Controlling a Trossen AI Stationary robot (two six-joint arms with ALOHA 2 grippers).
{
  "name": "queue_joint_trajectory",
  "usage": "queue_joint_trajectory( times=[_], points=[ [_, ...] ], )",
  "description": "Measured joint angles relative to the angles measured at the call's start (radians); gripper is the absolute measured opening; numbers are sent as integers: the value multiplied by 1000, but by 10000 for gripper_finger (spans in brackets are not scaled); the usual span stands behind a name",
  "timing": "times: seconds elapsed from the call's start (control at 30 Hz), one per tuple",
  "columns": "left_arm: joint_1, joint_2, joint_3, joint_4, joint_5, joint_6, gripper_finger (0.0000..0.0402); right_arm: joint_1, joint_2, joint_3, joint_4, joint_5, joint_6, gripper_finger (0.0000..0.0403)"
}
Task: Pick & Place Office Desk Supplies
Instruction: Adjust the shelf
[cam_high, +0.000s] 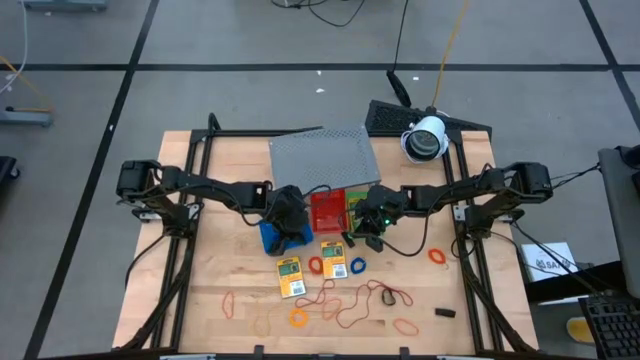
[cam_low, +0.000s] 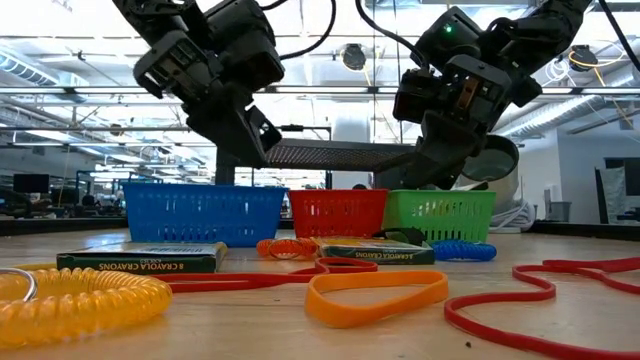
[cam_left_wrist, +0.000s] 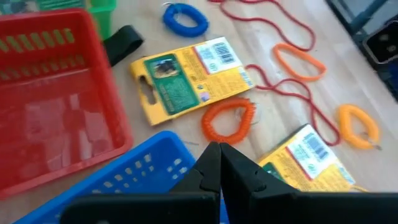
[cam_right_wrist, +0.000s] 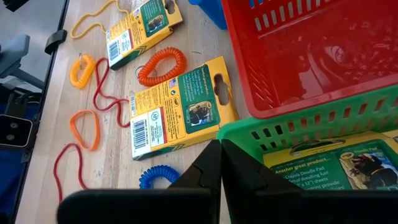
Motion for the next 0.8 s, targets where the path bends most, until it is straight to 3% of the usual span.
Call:
queue_joint_trajectory(
  times=[0.2,0.4,0.8],
  points=[
    [-8,0,0,69,-98,-20,2,0,0,0,0,1,-20,0],
    [-8,0,66,76,-382,-24,3,-4,0,0,1,1,-35,0],
    [-89,0,218,-60,-696,112,7,1,-24,-1,5,90,-190,0]
  ],
)
